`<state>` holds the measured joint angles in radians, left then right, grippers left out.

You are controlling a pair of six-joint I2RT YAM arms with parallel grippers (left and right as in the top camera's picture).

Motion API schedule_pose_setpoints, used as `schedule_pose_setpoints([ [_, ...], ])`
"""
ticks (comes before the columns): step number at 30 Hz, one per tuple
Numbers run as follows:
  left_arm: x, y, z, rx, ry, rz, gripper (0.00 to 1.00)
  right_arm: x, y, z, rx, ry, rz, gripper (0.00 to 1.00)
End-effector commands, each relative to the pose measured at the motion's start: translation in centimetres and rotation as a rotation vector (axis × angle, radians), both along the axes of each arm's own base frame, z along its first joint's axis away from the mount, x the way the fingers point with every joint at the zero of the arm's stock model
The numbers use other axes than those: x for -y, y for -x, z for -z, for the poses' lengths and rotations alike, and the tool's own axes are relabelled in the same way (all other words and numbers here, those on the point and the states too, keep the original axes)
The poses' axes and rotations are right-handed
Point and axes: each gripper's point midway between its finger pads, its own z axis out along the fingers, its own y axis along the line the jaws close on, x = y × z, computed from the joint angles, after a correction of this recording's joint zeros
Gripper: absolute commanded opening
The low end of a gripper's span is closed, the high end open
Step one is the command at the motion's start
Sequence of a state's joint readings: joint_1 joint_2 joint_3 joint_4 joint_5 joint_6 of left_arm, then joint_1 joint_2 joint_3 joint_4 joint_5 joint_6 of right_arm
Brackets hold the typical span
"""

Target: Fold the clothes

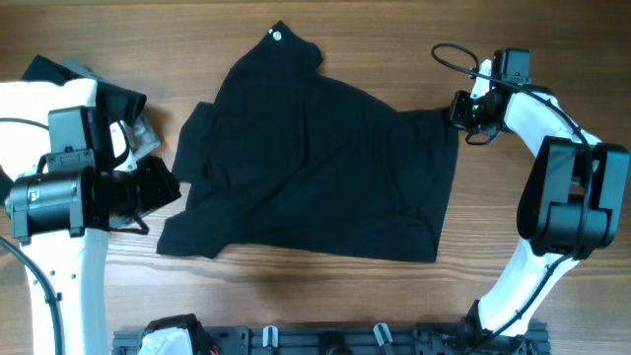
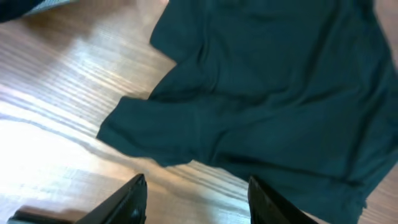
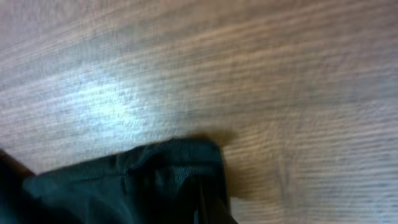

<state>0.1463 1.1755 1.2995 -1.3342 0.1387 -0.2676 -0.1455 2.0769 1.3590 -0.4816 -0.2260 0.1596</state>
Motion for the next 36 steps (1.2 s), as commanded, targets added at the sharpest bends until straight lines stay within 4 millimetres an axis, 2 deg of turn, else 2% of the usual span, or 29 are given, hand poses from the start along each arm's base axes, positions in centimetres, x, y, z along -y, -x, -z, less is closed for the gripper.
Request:
schedule_pose_setpoints([
  [1, 0.6, -1.2, -0.5, 0.048, 0.029, 0.053, 0.51, 3.9, -2.4, -2.9, 0.093, 0.044, 0.082, 0.04],
  [3, 0.6, -1.4, -0.4, 0.044, 0.026, 0.062, 0.51, 6.3, -3.4, -5.3, 0.144, 0.072, 0.126, 0.04],
  [7, 0.5, -1.6, 0.3, 0.016, 0.03, 0.064, 0.51, 9.4, -3.3, -7.8, 0.174, 0.074, 0.175, 0.04],
  [10, 0.5, -1.9, 1.0, -0.015, 0.036, 0.064, 0.51, 7.6, -1.5, -6.6, 0.113, -0.014, 0.066, 0.41],
  [11, 0.5, -1.9, 1.2, -0.024, 0.038, 0.064, 0.5, 6.8, -1.0, -6.2, 0.096, -0.036, 0.04, 0.47],
  [14, 0.5, -2.1, 1.5, -0.032, 0.039, 0.064, 0.49, 3.9, 0.4, -4.3, 0.057, -0.092, -0.04, 0.51],
  [16, 0.4, -2.3, 1.4, -0.025, 0.038, 0.064, 0.52, 2.3, 0.9, -3.2, 0.04, -0.097, -0.069, 0.51],
  [20, 0.4, -2.3, 1.4, -0.027, 0.038, 0.064, 0.53, -0.7, 1.8, -1.4, 0.021, -0.097, -0.133, 0.52],
  [22, 0.5, -2.2, 1.5, -0.031, 0.039, 0.064, 0.53, -1.0, 2.2, -0.2, -0.015, -0.053, -0.083, 0.56],
  [24, 0.5, -2.1, 1.5, -0.034, 0.04, 0.064, 0.53, 0.2, 2.9, 1.2, -0.064, 0.024, 0.06, 0.59],
  [26, 0.5, -2.0, 1.5, -0.038, 0.04, 0.063, 0.53, -0.2, 3.2, 1.9, -0.063, 0.025, 0.056, 0.61],
  [30, 0.5, -2.0, 1.5, -0.038, 0.04, 0.064, 0.53, -1.7, 3.5, 3.0, -0.051, -0.031, 0.018, 0.6],
  [31, 0.5, -2.0, 1.5, -0.038, 0.04, 0.064, 0.53, -1.9, 3.6, 3.1, -0.05, -0.043, 0.013, 0.54],
  [32, 0.5, -2.0, 1.5, -0.038, 0.04, 0.064, 0.53, -2.1, 3.4, 3.0, -0.042, -0.049, 0.004, 0.47],
  [34, 0.5, -2.0, 1.5, -0.038, 0.04, 0.063, 0.53, -2.1, 3.0, 2.8, -0.016, -0.04, -0.021, 0.16],
  [35, 0.5, -2.0, 1.5, -0.038, 0.04, 0.063, 0.53, -1.9, 2.6, 2.4, 0.0, -0.033, -0.031, 0.06],
  [36, 0.5, -2.0, 1.5, -0.037, 0.04, 0.063, 0.53, -1.6, 2.1, 1.9, 0.015, -0.028, -0.031, 0.04],
])
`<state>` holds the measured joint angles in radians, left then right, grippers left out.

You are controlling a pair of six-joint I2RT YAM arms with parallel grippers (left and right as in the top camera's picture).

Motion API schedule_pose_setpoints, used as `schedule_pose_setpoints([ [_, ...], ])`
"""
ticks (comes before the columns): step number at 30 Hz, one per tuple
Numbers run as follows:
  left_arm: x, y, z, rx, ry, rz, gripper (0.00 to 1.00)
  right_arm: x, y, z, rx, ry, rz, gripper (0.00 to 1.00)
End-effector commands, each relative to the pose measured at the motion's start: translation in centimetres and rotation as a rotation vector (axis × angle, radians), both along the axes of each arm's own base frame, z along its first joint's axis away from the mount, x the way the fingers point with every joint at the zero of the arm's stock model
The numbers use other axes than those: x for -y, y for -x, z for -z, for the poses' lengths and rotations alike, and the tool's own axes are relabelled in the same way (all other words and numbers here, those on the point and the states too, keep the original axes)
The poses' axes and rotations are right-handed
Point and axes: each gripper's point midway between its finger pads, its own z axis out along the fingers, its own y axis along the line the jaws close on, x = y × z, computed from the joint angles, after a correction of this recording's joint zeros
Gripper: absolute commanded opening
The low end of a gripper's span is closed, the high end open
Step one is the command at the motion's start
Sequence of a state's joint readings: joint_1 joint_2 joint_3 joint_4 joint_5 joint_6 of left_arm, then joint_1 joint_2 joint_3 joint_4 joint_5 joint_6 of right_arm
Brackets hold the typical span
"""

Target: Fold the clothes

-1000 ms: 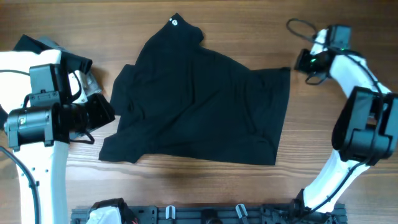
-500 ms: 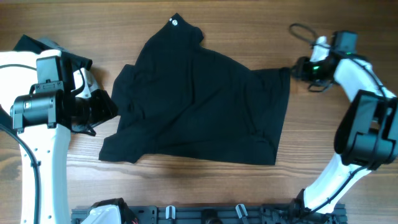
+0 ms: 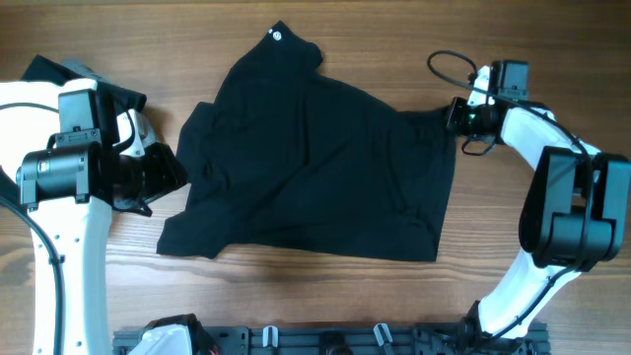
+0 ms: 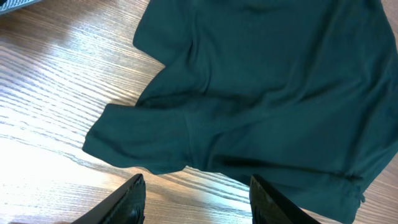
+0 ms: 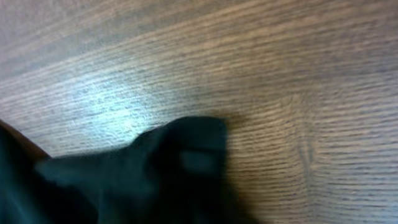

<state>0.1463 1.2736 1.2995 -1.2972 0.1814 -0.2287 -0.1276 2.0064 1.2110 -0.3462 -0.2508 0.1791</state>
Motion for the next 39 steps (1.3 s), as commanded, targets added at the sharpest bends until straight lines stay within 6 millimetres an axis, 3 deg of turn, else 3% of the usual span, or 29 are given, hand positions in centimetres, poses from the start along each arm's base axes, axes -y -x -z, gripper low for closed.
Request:
schedule_pose_setpoints([
  [1, 0.0, -0.2, -0.3, 0.013, 0.005, 0.013, 0.53, 0.2, 0.3, 1.1, -0.025, -0.003, -0.014, 0.04],
  [4, 0.0, -0.2, -0.3, 0.014, 0.005, 0.013, 0.54, 1.8, -2.0, -2.2, 0.064, 0.004, 0.016, 0.04],
  [8, 0.0, -0.6, -0.4, 0.029, 0.002, 0.013, 0.55, 5.7, -5.3, -9.3, 0.24, 0.039, 0.079, 0.04],
  [10, 0.0, -0.7, -0.5, 0.037, 0.003, 0.013, 0.55, 8.1, -6.3, -12.7, 0.317, 0.064, 0.121, 0.04],
  [14, 0.2, -1.1, -0.7, 0.055, 0.017, 0.02, 0.56, 12.2, -6.9, -17.1, 0.409, 0.093, 0.195, 0.05],
  [15, 0.3, -1.3, -0.8, 0.063, 0.02, 0.021, 0.56, 12.9, -6.8, -17.6, 0.417, 0.083, 0.214, 0.32],
  [16, 0.4, -1.7, -0.8, 0.075, 0.025, 0.025, 0.57, 13.2, -6.4, -17.9, 0.418, 0.062, 0.216, 0.71],
  [17, 0.5, -1.9, -0.9, 0.086, 0.027, 0.03, 0.58, 13.1, -6.0, -17.9, 0.407, 0.042, 0.211, 0.82],
  [21, 1.7, -3.1, -1.2, 0.126, 0.029, 0.077, 0.61, 11.3, -4.3, -17.0, 0.333, -0.036, 0.153, 0.85],
  [24, 2.9, -3.9, -1.0, 0.14, 0.03, 0.122, 0.63, 9.6, -2.3, -15.4, 0.222, -0.085, 0.134, 0.8],
  [28, 4.7, -5.1, 0.0, 0.129, 0.035, 0.179, 0.63, 6.3, 3.2, -11.7, -0.075, -0.163, 0.155, 0.71],
  [32, 5.6, -6.1, 1.6, 0.093, 0.04, 0.208, 0.62, 3.5, 6.7, -9.0, -0.252, -0.144, 0.127, 0.67],
  [39, 7.2, -7.1, 6.4, -0.045, 0.05, 0.252, 0.52, 3.1, 9.2, -5.9, -0.374, -0.027, 0.188, 0.59],
])
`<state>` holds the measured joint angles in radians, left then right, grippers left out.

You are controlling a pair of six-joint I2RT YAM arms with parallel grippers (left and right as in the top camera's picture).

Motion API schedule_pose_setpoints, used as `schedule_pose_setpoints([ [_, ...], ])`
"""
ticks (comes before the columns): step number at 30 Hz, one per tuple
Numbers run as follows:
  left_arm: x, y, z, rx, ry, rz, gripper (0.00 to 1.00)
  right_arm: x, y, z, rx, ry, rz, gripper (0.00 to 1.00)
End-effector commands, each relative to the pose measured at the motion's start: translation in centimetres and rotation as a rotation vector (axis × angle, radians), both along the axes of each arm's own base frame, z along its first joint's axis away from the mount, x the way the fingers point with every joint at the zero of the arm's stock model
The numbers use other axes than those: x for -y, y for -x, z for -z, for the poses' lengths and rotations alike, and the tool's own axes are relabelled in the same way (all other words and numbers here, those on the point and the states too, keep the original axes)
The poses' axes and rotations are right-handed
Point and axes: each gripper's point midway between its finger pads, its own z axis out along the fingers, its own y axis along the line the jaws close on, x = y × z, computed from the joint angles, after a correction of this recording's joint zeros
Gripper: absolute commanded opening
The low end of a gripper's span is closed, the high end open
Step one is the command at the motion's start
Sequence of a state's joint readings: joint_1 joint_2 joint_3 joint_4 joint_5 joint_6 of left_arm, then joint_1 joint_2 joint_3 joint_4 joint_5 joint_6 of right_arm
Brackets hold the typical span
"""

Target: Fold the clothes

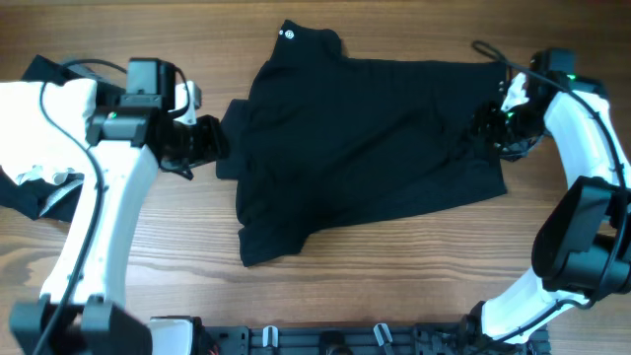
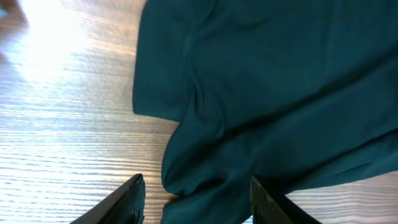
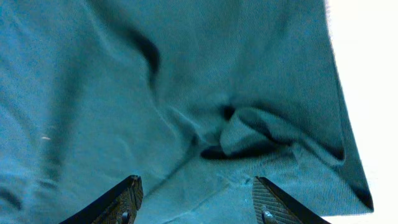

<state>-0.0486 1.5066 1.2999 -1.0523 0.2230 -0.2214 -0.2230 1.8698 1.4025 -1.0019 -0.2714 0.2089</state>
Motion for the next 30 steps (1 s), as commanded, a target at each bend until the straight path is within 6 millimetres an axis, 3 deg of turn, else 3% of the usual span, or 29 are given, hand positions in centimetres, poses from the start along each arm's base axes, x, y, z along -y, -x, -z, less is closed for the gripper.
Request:
schedule_pose_setpoints([
  [1, 1.3, -0.3, 2.4, -0.075, 0.004, 0.045, 0.53, 0.8, 1.6, 1.3, -0.065, 0.065, 0.059, 0.59],
  [5, 2.5, -0.2, 4.7, -0.146, -0.002, 0.08, 0.53, 1.3, 2.8, 2.9, -0.107, 0.096, 0.112, 0.6],
  [8, 3.3, -0.1, 6.5, -0.194, -0.008, 0.103, 0.52, 0.5, 2.0, 3.8, -0.052, 0.049, 0.086, 0.51],
  [11, 3.8, 0.0, 8.0, -0.234, -0.014, 0.119, 0.49, -0.2, 1.1, 4.3, 0.005, 0.009, 0.071, 0.5],
  [17, 4.2, 0.1, 9.8, -0.281, -0.02, 0.13, 0.49, -0.1, -0.6, 3.7, 0.09, 0.018, 0.004, 0.38],
  [19, 4.2, 0.1, 10.1, -0.286, -0.022, 0.13, 0.49, -0.1, -0.6, 3.2, 0.094, 0.024, -0.026, 0.18],
  [22, 4.1, -0.2, 10.2, -0.278, -0.027, 0.129, 0.49, -0.1, -0.4, 2.1, 0.104, 0.028, -0.03, 0.05],
  [30, 3.8, -0.1, 10.6, -0.278, -0.046, 0.125, 0.5, 1.2, 1.2, -5.2, 0.209, 0.062, 0.131, 0.04],
])
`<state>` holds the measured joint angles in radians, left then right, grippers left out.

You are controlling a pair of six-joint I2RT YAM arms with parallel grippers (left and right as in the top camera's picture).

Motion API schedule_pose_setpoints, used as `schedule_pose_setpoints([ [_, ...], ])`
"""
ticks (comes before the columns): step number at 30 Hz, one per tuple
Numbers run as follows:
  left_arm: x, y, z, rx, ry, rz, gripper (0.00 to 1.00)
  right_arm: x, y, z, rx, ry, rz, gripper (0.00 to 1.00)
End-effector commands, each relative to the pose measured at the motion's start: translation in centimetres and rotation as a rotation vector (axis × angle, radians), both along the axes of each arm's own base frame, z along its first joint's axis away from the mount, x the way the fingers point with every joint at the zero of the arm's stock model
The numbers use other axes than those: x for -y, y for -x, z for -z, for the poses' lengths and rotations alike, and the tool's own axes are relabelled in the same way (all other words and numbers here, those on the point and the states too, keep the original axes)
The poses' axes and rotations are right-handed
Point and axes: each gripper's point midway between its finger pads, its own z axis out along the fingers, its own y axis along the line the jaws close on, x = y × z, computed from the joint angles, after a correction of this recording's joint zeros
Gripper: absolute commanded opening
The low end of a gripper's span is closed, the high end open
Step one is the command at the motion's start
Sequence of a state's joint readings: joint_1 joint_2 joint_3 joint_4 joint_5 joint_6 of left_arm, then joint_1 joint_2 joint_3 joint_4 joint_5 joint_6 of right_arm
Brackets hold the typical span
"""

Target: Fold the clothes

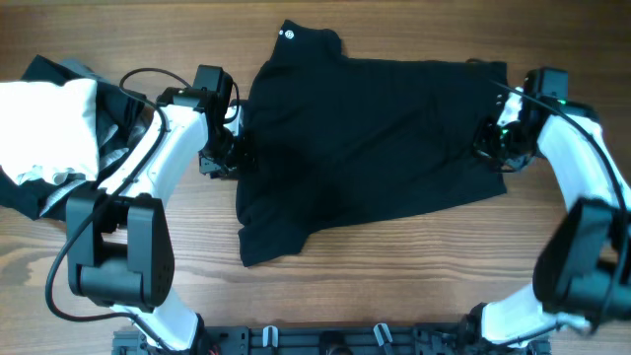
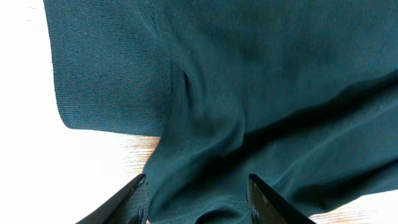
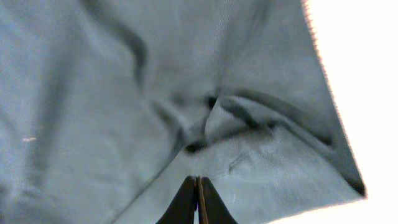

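Observation:
A black shirt (image 1: 365, 128) lies spread across the middle of the table, with the white label of its collar (image 1: 288, 34) at the far edge. It looks dark teal in the wrist views (image 2: 249, 74). My left gripper (image 1: 225, 158) is low over the shirt's left edge and open, its fingers (image 2: 134, 202) straddling rumpled cloth. My right gripper (image 1: 490, 148) is over the right hem. Its tips (image 3: 198, 199) are shut together against the fabric (image 3: 124, 93), and no cloth shows between them.
A heap of white and black garments (image 1: 49, 128) lies at the left side of the table. A dark rack (image 1: 325, 340) runs along the near edge. Bare wood (image 1: 394, 276) lies in front of the shirt.
My right gripper was open over the right hem and is now shut there. My left gripper has moved right and lower onto the shirt's left edge, still open. The shirt lies as before.
At first the shirt lay rumpled and slanted, my right gripper shut on its far right corner and my left open off its left side. Later the shirt lay further right and spread wide, with both grippers open. Now the right is shut on the hem area.

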<state>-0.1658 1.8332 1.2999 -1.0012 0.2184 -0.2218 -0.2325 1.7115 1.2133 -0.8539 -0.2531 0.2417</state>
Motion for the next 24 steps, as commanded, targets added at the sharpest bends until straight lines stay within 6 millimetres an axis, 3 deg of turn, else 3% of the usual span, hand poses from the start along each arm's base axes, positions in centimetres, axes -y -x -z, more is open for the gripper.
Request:
schedule_pose_setpoints([
  [1, -0.1, 0.1, 0.6, -0.008, -0.012, 0.012, 0.5, 0.8, -0.1, -5.3, 0.119, 0.026, 0.086, 0.04],
  [4, -0.2, 0.8, 1.3, -0.029, -0.015, 0.012, 0.5, 1.3, 1.4, -5.2, 0.068, 0.063, 0.1, 0.04],
  [5, -0.3, 1.1, 1.5, -0.035, -0.016, 0.011, 0.52, 1.4, 1.7, -4.9, 0.055, 0.069, 0.102, 0.1],
  [8, -0.4, 1.7, 2.2, -0.053, -0.019, 0.012, 0.57, 1.5, 1.4, -3.4, 0.051, 0.07, 0.1, 0.51],
  [9, -0.4, 2.1, 2.5, -0.061, -0.019, 0.011, 0.59, 1.5, 1.1, -2.5, 0.059, 0.073, 0.098, 0.57],
  [17, -0.2, 2.8, 4.2, -0.061, 0.0, 0.008, 0.58, 1.4, 0.4, 3.2, 0.008, 0.045, 0.095, 0.57],
  [21, -0.1, 2.8, 4.3, -0.058, 0.008, 0.008, 0.58, 0.7, 0.2, 5.3, -0.03, -0.003, 0.086, 0.54],
  [24, -0.1, 2.7, 4.3, -0.053, 0.008, 0.008, 0.58, -0.3, -0.2, 6.0, -0.026, -0.063, 0.068, 0.45],
])
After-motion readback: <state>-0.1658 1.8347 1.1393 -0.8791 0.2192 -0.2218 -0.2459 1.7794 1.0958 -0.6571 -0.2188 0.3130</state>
